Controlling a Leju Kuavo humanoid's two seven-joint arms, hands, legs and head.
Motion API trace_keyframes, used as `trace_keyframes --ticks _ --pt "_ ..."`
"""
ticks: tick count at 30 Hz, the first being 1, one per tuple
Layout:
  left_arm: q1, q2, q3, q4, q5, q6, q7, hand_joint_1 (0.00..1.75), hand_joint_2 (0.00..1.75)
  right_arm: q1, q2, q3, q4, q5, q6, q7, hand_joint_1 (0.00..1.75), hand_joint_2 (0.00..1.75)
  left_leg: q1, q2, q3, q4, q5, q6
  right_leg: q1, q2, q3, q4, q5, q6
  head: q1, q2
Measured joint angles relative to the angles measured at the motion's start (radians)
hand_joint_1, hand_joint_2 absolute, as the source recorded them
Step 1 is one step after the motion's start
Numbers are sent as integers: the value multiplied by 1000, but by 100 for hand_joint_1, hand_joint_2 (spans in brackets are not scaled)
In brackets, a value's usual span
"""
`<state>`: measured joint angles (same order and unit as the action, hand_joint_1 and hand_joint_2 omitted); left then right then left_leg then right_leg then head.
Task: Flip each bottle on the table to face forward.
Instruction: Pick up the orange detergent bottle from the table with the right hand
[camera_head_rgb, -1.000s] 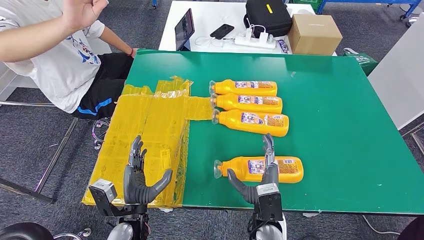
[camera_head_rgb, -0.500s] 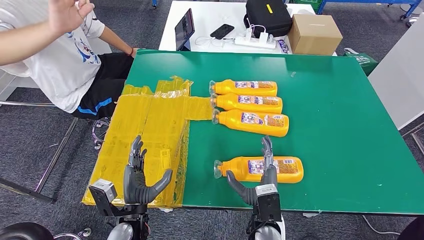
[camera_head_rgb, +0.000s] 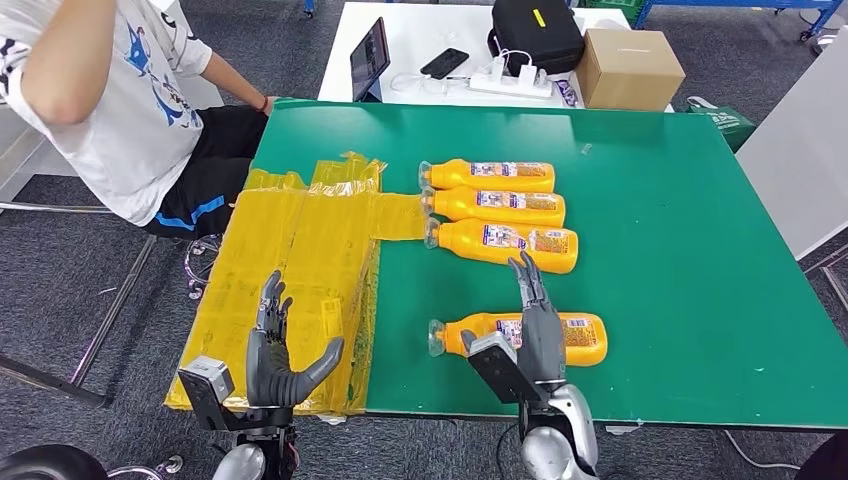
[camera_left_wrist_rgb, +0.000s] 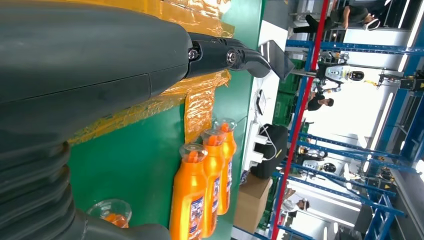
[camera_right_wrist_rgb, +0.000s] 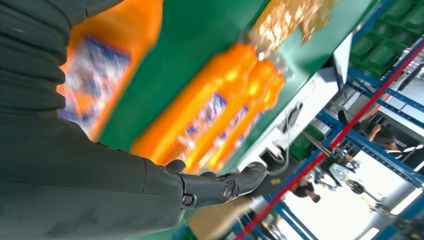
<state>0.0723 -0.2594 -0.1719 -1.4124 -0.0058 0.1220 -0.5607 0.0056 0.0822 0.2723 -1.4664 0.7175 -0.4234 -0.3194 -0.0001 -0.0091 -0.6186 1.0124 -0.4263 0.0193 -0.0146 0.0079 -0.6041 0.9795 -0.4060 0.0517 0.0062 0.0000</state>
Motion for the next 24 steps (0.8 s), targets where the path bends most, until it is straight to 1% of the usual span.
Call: trace_keyframes --ticks 2,5,15,17,21,24 --pt "-1 0 4 3 -5 -2 0 0 175 -27 -25 0 -5 16 17 28 0 175 0 0 0 0 0 0 0 0 0 0 0 0 0 0" --pt "-2 0 9 6 -7 -3 0 0 175 -50 -49 -1 -9 23 27 43 0 175 0 0 0 0 0 0 0 0 0 0 0 0 0 0" --pt "-6 0 19 10 -7 -6 0 0 175 -65 -75 -1 -11 25 28 47 0 175 0 0 0 0 0 0 0 0 0 0 0 0 0 0" --pt "-6 0 20 11 -9 -7 1 0 175 -66 -78 -1 -11 34 40 62 0 175 0 0 0 0 0 0 0 0 0 0 0 0 0 0" --pt "-7 0 25 14 -19 -19 6 0 175 -66 -95 0 -5 64 83 117 0 175 0 0 0 0 0 0 0 0 0 0 0 0 0 0" --pt "-8 0 30 21 -27 -32 6 0 175 -65 -105 1 3 75 96 122 0 175 0 0 0 0 0 0 0 0 0 0 0 0 0 0"
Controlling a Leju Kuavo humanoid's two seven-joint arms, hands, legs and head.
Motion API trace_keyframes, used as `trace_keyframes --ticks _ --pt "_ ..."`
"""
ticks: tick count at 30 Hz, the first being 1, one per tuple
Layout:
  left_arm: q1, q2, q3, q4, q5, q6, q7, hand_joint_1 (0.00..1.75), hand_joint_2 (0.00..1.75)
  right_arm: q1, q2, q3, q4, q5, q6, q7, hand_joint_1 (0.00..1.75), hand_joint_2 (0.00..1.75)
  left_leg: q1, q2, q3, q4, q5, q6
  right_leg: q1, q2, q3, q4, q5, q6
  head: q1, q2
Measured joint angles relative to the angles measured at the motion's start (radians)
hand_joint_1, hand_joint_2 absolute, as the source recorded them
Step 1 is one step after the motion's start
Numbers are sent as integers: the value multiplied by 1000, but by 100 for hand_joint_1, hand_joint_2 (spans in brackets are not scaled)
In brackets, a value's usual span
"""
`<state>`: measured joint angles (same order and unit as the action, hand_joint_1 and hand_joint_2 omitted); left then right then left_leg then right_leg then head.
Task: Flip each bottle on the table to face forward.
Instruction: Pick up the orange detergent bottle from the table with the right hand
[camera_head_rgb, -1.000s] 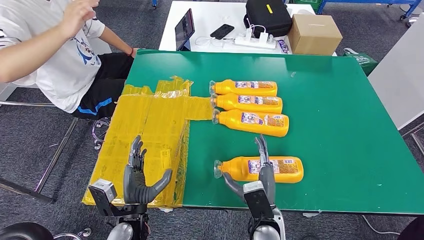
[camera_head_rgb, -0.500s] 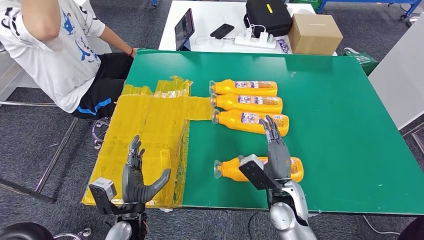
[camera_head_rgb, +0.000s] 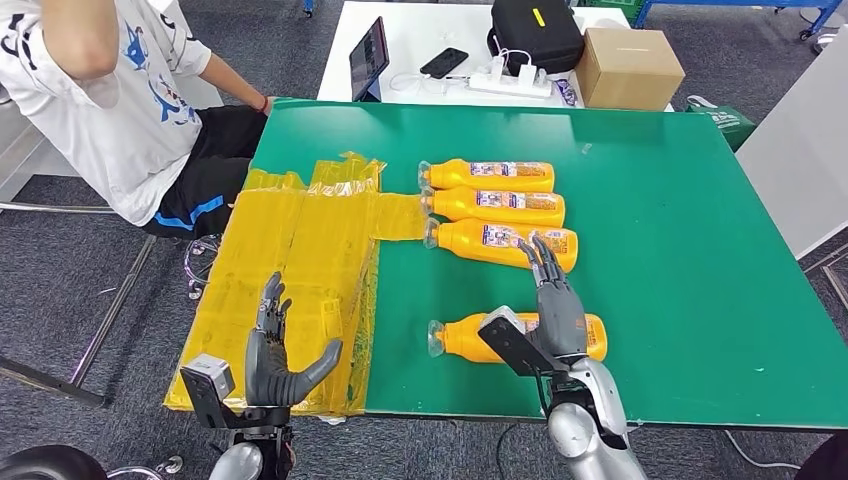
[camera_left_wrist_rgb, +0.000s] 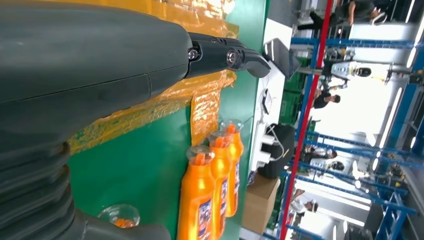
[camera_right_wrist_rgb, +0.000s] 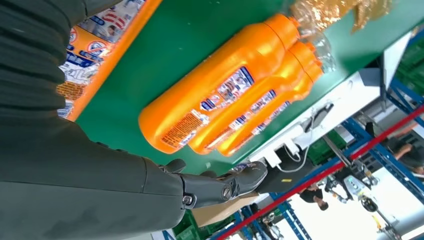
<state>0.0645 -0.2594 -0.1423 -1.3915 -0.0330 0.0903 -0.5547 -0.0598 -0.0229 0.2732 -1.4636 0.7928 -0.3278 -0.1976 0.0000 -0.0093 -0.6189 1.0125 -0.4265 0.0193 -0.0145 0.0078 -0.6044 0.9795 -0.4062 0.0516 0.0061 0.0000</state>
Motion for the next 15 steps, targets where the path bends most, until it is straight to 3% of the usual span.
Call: trace_keyframes --ticks 5,10,15 --pt "-7 0 5 12 -7 -9 0 0 175 0 -10 2 6 3 23 3 0 175 0 0 0 0 0 0 0 0 0 0 0 0 0 0" --pt "-33 1 19 40 -12 -24 -6 0 175 -2 -63 46 9 -115 261 27 0 175 0 -1 0 0 0 0 0 0 0 0 0 0 0 0" --pt "-58 2 33 77 -16 -39 -11 0 175 -29 -149 93 25 -185 364 30 0 175 -1 -1 0 0 0 0 -1 0 0 0 0 0 0 0"
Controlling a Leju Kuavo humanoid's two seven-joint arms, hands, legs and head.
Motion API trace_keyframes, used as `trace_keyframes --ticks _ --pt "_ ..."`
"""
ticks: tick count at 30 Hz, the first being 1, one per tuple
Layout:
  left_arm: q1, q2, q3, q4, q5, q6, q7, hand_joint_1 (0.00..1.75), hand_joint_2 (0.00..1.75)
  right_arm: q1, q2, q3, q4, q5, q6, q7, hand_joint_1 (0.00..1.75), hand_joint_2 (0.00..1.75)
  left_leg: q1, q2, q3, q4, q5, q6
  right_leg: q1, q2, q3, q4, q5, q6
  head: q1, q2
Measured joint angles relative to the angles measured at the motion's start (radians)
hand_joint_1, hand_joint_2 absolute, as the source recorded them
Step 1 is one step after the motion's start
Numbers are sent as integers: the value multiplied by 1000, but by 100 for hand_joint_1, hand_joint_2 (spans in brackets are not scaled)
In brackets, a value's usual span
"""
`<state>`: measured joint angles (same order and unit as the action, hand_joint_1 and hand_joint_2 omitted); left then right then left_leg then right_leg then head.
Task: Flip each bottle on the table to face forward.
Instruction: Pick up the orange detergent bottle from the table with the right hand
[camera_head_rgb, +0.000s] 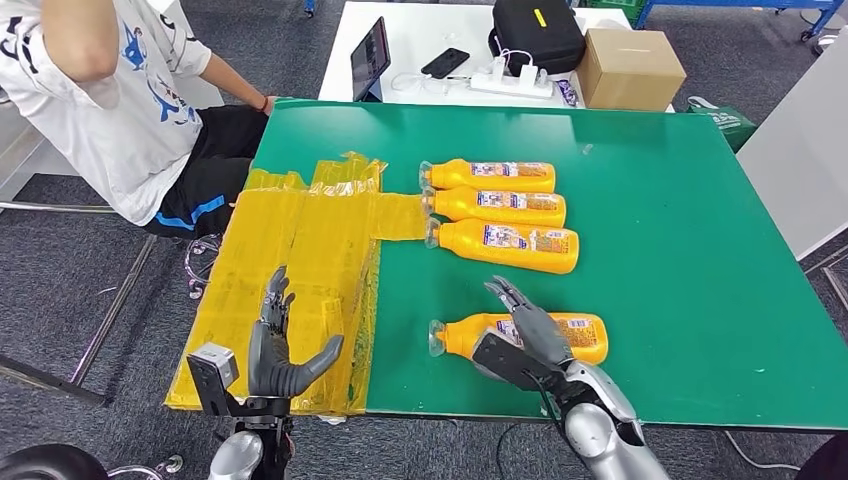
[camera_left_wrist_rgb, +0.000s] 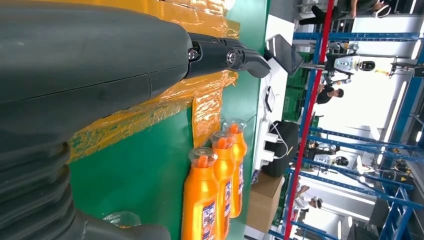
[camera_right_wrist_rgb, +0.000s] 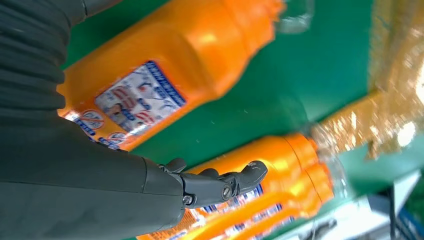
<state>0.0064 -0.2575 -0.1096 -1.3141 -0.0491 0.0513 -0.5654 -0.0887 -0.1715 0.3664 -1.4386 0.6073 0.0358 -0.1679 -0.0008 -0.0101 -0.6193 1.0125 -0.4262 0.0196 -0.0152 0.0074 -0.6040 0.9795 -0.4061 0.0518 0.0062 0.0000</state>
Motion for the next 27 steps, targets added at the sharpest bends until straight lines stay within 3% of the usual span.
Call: trace_keyframes --ticks 6,14,27 --pt "-25 0 7 31 -2 -4 -3 0 175 -30 -71 39 17 -42 47 0 0 175 -1 0 0 0 0 0 -1 0 0 0 0 0 0 0" --pt "-29 0 9 38 -2 -6 -4 0 175 -35 -83 46 21 -44 49 0 0 175 -1 0 0 0 0 0 0 0 0 0 0 0 0 0" --pt "-52 0 18 85 -2 -14 -4 0 175 -95 -167 92 74 -50 69 38 0 175 -1 0 0 0 0 0 -1 0 0 0 0 0 0 0"
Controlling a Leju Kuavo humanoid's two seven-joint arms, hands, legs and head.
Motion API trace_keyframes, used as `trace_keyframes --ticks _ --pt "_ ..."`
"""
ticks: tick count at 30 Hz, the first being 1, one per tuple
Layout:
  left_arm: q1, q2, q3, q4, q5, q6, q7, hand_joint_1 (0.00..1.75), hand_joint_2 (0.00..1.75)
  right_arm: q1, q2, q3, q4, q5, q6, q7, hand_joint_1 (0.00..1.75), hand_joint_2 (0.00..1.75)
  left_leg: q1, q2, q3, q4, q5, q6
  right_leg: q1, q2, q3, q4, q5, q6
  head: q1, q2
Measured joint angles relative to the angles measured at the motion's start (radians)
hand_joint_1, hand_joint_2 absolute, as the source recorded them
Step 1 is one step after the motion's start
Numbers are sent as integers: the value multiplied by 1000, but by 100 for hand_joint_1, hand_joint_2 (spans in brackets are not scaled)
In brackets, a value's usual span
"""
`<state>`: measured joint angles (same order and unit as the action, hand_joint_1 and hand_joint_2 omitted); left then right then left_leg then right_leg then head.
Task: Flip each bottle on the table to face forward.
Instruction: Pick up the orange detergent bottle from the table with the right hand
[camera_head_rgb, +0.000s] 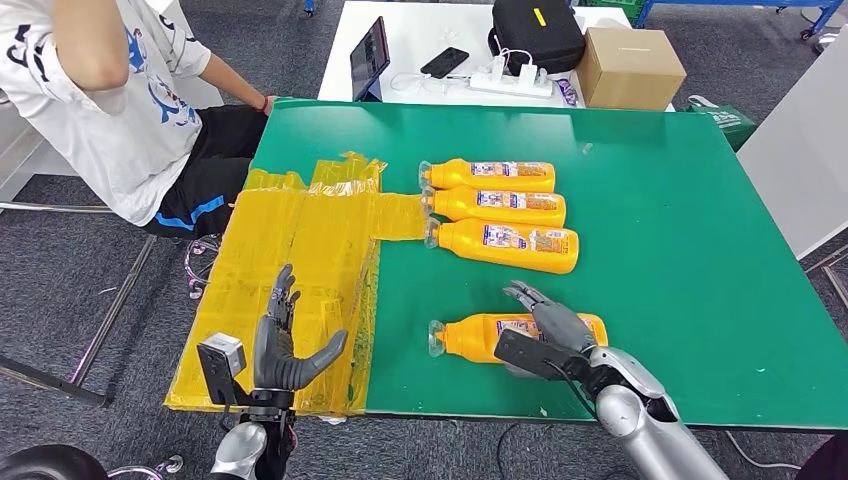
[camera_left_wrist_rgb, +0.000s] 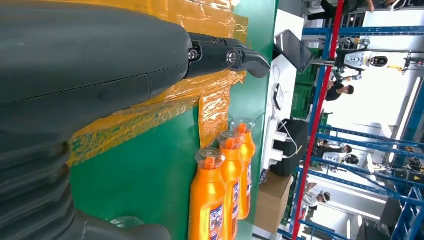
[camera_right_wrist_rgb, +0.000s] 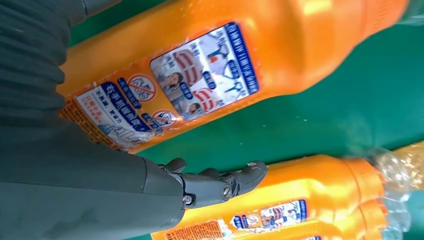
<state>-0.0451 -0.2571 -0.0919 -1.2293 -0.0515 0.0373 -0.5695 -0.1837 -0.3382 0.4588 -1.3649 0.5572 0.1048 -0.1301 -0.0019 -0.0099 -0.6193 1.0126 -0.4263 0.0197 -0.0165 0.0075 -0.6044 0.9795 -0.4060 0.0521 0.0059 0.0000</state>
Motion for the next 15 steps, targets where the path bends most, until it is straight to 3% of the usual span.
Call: trace_keyframes --ticks 15 --pt "-6 0 2 21 -2 0 1 0 175 -23 -35 43 17 19 1 32 0 175 0 0 0 0 0 0 0 0 0 0 0 0 0 0"
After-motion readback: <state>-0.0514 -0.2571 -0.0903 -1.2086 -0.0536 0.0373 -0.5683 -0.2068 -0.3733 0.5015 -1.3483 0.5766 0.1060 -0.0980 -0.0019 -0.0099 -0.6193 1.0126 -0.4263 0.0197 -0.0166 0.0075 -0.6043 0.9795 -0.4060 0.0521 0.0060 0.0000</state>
